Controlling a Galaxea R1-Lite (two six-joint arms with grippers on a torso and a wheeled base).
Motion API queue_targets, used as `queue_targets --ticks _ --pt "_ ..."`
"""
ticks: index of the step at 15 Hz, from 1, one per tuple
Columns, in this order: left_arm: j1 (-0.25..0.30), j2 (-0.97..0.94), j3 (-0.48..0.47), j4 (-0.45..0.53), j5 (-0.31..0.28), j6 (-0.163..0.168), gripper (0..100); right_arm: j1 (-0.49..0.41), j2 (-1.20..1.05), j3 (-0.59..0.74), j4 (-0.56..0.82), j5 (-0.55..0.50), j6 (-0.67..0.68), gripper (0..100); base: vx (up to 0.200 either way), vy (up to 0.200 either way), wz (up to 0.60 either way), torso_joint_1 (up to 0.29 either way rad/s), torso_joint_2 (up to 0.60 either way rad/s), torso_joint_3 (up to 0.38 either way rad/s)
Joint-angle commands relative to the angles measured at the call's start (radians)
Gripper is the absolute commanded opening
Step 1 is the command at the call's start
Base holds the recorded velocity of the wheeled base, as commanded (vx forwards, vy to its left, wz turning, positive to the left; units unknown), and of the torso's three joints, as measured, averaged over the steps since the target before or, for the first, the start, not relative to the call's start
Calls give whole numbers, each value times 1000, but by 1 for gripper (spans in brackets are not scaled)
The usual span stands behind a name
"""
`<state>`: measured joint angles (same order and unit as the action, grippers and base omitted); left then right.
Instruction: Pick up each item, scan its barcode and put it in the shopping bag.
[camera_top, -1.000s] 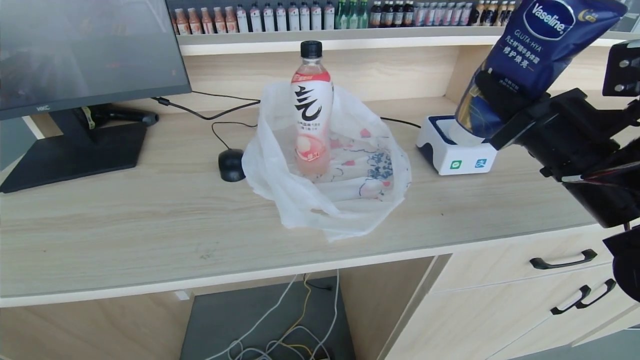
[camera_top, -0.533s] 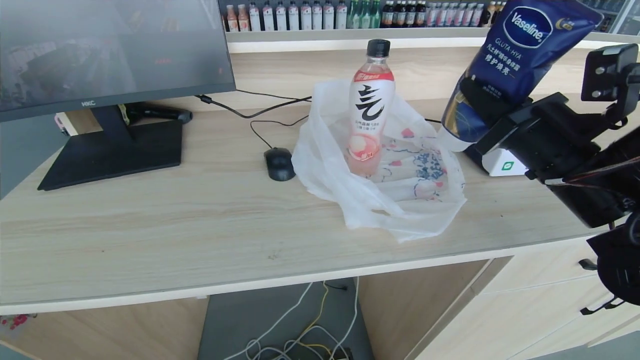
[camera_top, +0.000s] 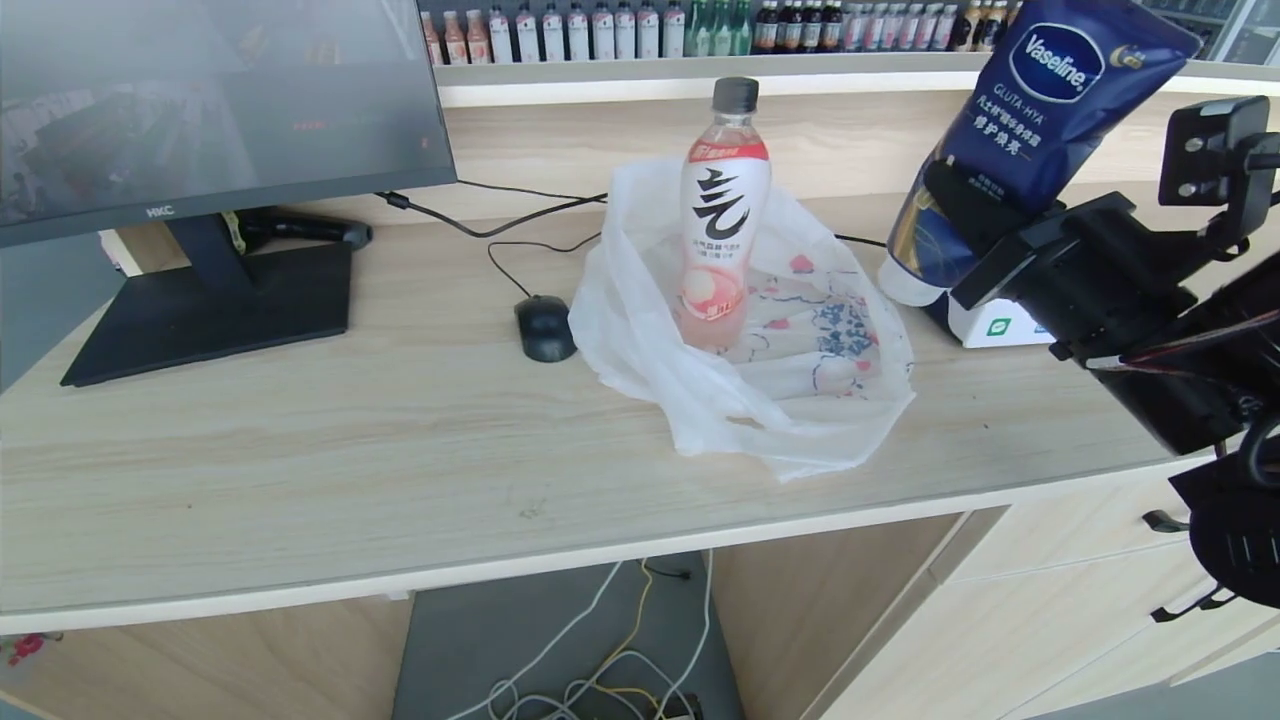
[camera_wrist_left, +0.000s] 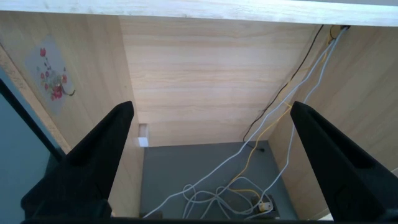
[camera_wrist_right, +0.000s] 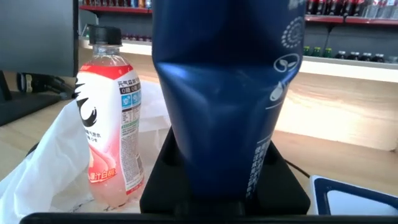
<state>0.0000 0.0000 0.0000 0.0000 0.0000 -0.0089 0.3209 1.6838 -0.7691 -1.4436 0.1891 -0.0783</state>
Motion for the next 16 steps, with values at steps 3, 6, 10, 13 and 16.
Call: queue_targets --ticks 3,6,10,13,16 --pt "0 0 0 0 0 0 100 1 54 -25 -12 1 2 0 0 0 0 0 0 0" --pt "0 0 0 0 0 0 100 50 106 -104 -11 0 2 0 0 0 0 0 0 0" --pt "0 0 0 0 0 0 100 76 158 -133 -12 0 5 0 0 0 0 0 0 0" --pt "0 0 0 0 0 -2 100 76 189 -134 -14 0 12 0 0 0 0 0 0 0" --pt "0 0 0 0 0 0 100 72 217 -128 -27 0 40 0 0 0 0 0 0 0"
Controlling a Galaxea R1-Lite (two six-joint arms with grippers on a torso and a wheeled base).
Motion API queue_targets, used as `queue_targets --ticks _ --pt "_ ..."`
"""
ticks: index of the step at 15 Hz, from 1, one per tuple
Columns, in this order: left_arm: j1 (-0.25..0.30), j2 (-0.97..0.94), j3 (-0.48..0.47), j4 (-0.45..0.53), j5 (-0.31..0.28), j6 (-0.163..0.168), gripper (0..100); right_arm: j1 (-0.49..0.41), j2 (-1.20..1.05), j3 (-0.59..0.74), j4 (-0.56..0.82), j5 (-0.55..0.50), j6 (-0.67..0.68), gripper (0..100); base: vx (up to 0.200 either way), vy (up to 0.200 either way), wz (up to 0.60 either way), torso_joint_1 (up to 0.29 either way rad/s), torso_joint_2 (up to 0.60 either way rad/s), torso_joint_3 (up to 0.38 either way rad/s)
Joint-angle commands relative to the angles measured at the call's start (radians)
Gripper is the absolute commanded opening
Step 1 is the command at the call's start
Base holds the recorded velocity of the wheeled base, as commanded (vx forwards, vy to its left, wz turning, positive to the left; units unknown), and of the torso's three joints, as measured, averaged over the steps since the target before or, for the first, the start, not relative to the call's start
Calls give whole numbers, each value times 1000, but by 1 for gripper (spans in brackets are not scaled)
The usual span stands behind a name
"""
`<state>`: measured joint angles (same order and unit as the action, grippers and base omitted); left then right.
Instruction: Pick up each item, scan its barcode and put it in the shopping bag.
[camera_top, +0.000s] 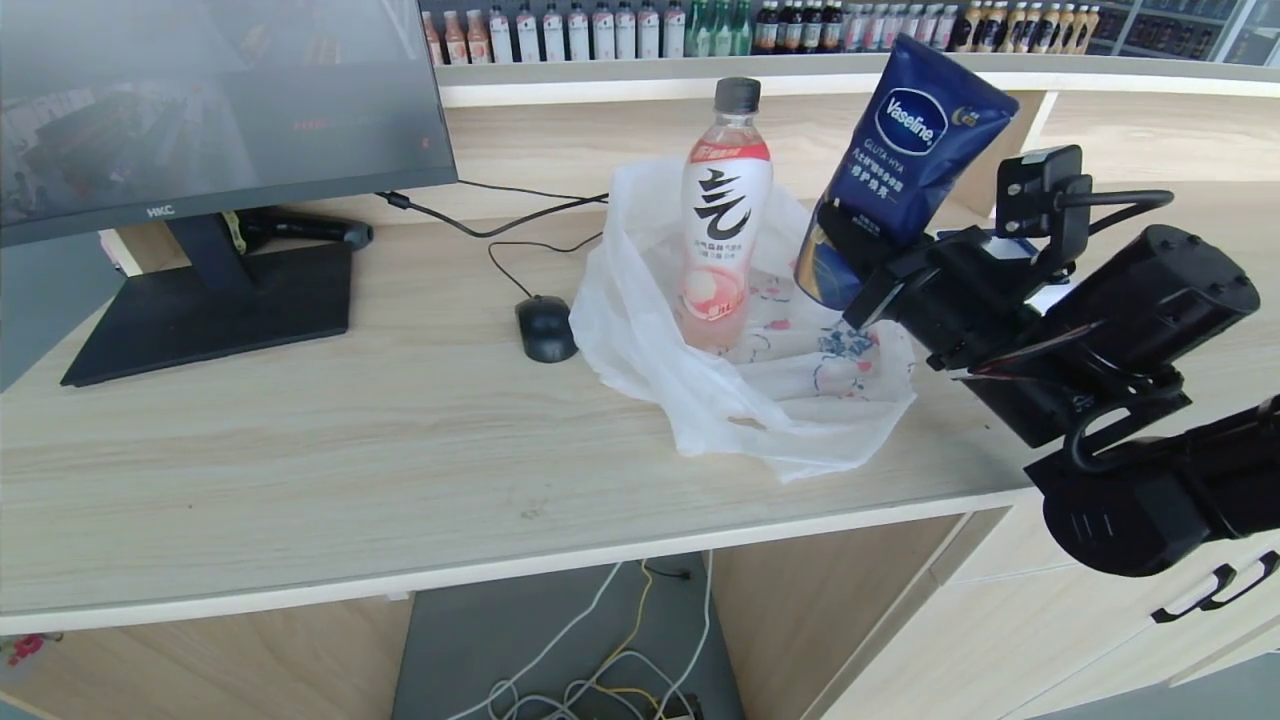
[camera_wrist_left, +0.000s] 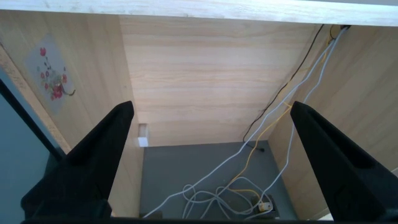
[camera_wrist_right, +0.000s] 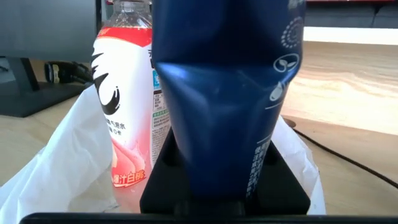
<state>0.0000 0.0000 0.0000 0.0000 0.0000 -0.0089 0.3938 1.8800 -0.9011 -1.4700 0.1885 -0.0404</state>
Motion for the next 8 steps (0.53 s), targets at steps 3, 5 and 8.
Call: queue_targets --ticks 3,5,8 --pt "0 0 0 0 2 0 100 -4 53 -1 -7 0 2 0 0 0 0 0 0 0" --pt "0 0 0 0 0 0 100 -4 71 -2 -9 2 2 0 0 0 0 0 0 0" --pt "0 0 0 0 0 0 100 -4 73 -1 -10 0 2 0 0 0 0 0 0 0"
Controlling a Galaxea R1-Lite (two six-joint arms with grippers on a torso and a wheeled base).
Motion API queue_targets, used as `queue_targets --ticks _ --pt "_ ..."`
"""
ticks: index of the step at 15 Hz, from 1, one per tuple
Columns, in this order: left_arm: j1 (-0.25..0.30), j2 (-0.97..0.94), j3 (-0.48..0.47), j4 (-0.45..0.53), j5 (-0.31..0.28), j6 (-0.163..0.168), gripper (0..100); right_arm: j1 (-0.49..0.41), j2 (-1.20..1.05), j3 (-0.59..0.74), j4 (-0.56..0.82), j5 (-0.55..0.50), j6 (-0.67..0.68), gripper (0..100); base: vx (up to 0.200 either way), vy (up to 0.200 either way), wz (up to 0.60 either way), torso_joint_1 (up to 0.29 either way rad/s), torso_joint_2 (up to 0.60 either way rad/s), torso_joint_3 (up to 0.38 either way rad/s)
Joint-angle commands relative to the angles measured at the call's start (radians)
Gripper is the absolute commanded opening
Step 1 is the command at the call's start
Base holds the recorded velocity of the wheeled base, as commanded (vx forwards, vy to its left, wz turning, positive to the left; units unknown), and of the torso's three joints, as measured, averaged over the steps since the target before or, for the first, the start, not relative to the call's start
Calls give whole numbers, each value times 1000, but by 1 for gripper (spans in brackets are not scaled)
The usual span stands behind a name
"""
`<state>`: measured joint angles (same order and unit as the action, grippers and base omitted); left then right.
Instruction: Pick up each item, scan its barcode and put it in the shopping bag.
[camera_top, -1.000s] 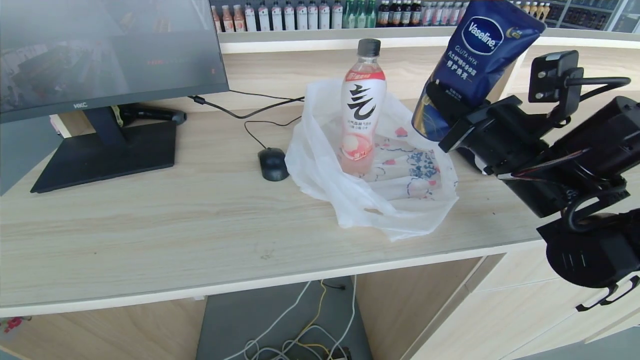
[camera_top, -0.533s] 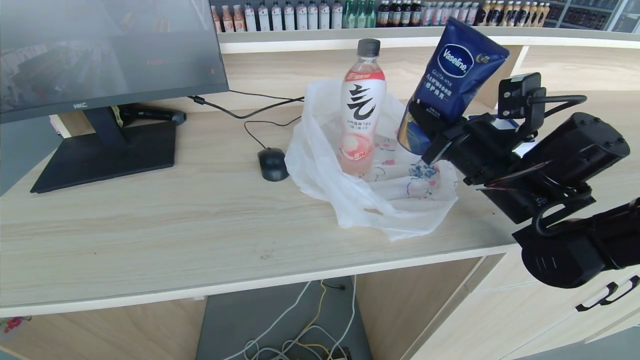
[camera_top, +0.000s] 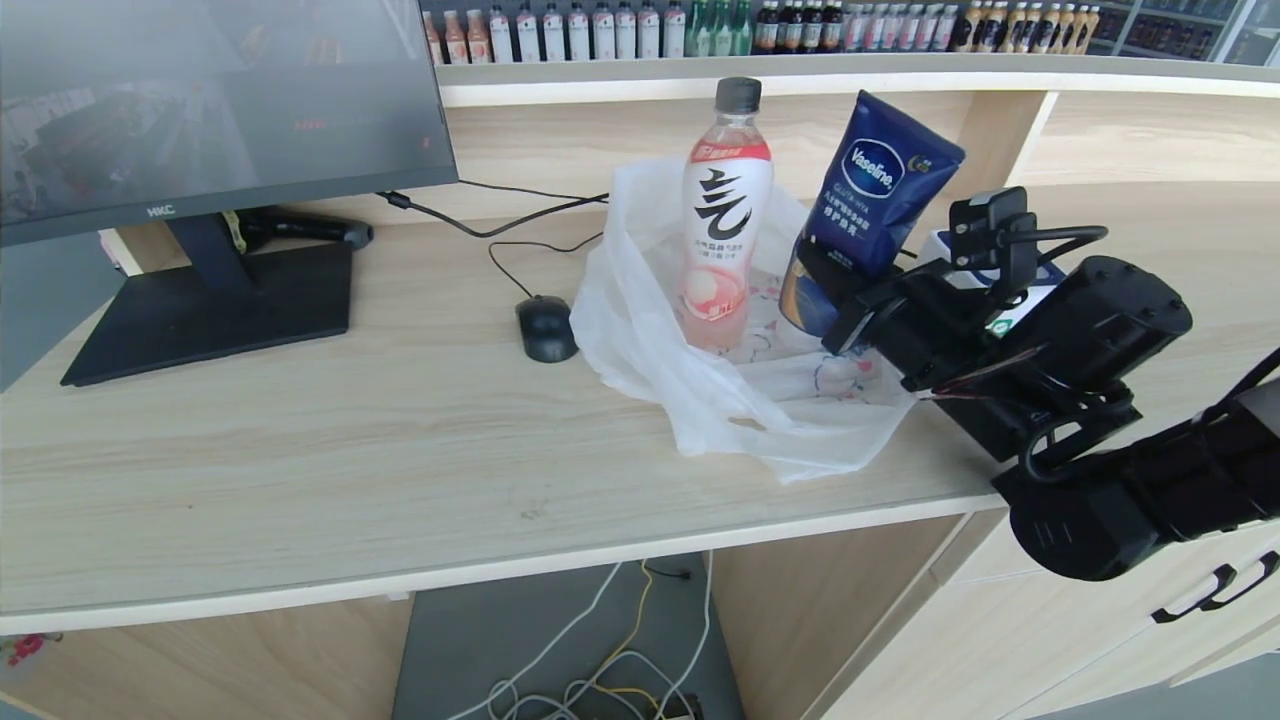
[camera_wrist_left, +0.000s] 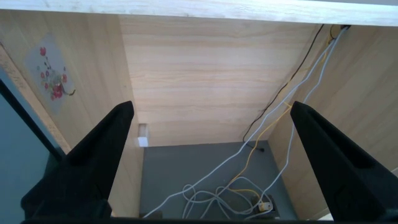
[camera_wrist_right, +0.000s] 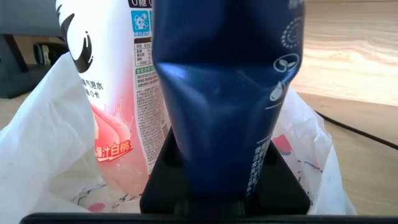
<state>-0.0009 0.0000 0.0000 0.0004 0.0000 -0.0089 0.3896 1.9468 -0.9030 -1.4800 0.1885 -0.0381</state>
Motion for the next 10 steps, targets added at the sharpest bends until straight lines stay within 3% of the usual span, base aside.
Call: queue_targets --ticks 1,10 --pt "1 0 0 0 0 0 100 0 9 1 0 0 1 0 0 0 0 0 0 0" --pt "1 0 0 0 0 -2 100 0 29 4 -5 0 0 0 0 0 0 0 0 0"
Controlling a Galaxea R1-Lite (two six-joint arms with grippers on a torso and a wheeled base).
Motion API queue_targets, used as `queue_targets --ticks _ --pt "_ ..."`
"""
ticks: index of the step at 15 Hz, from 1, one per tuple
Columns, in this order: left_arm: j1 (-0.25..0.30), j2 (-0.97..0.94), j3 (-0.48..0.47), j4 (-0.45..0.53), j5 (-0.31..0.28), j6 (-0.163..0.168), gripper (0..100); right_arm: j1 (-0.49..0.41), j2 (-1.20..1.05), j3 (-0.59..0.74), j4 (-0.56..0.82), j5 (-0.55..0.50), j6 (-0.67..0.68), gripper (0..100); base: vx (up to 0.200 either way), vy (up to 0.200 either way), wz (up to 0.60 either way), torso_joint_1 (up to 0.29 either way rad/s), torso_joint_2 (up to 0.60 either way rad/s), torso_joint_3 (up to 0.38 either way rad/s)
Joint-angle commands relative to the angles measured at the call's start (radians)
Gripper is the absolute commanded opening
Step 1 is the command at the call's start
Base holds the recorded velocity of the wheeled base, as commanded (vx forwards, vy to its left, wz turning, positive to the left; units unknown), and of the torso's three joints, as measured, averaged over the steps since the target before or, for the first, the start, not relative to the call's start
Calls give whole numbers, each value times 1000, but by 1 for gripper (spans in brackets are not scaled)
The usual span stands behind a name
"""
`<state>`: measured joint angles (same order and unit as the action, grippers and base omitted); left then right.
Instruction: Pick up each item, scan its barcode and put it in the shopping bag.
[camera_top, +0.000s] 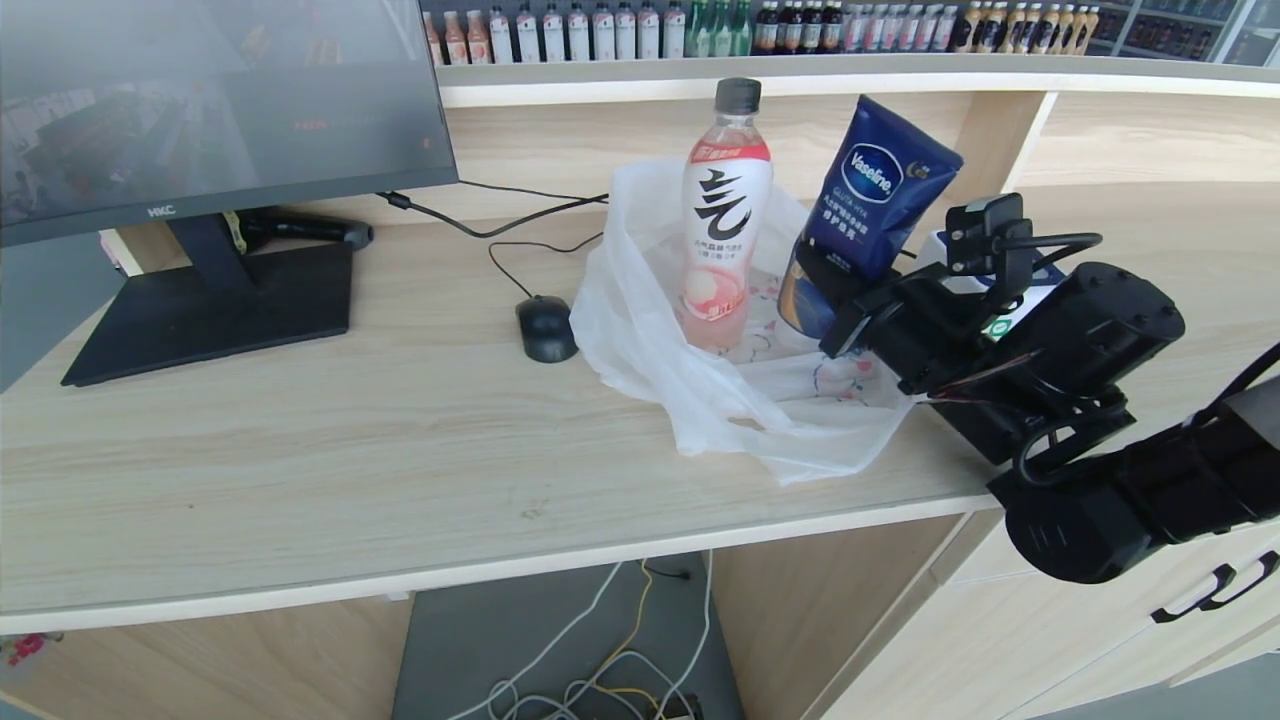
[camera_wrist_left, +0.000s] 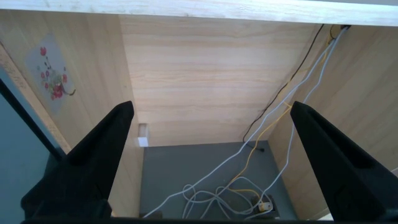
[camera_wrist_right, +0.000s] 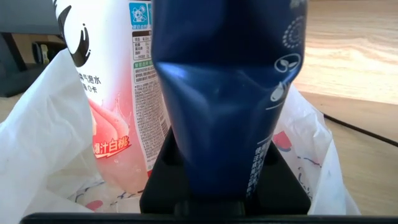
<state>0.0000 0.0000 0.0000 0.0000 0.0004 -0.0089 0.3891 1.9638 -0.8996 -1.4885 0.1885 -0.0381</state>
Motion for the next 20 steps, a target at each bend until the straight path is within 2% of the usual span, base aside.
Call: queue_targets --ticks 1,9,12,15,20 --pt "0 0 0 0 0 0 100 0 23 -4 4 0 0 0 0 0 0 0 0 0" --pt "0 0 0 0 0 0 100 -6 9 -19 17 2 -2 0 0 0 0 0 0 0" --pt "0 0 0 0 0 0 100 -23 3 -70 82 3 -2 0 0 0 0 0 0 0" --pt "0 0 0 0 1 0 100 -44 -20 -174 251 2 -11 0 0 0 0 0 0 0" --pt "0 0 0 0 0 0 100 -70 -10 -188 306 3 -19 0 0 0 0 0 0 0"
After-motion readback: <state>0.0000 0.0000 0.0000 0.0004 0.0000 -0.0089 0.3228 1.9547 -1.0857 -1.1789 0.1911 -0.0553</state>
